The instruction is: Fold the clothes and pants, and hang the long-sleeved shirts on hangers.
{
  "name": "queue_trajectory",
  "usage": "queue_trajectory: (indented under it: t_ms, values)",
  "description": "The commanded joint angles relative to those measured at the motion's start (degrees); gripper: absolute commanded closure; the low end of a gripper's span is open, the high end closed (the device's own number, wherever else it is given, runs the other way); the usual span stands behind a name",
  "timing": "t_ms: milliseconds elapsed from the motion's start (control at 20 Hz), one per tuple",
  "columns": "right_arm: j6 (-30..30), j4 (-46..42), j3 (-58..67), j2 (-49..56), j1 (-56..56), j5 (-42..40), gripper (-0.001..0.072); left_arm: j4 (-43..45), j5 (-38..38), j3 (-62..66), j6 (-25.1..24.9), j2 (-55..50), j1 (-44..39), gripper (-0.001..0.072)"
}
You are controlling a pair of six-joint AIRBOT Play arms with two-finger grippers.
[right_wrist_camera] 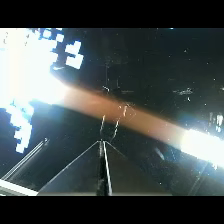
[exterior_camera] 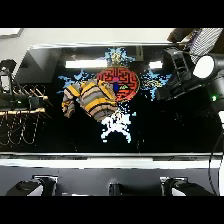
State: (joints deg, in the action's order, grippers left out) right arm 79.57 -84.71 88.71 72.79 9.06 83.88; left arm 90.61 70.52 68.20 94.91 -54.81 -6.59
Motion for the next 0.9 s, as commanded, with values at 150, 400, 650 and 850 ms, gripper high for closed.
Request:
queue_trajectory:
  t_ms: [150, 400, 650, 850]
  values:
    - [-0.07, 0.02, -0.02, 0.00, 0.07, 0.02, 0.0678, 0.02, 0.00, -0.02, 0.00, 0.04, 0.07, 0.0681]
    - [-0.09, 0.02, -0.02, 0.00, 0.07, 0.02, 0.0678, 0.02, -0.04, -0.02, 0.00, 0.04, 0.07, 0.0681]
    - [-0.07, 0.02, -0.02, 0.00, 0.07, 0.00, 0.0678, 0.28, -5.05, -0.13, 5.42, -2.25, 0.37, -0.0013]
    - [-0.09, 0.02, -0.02, 0.00, 0.07, 0.02, 0.0678, -14.62, -9.66, -1.97, 4.68, -14.49, 10.16, -0.0004]
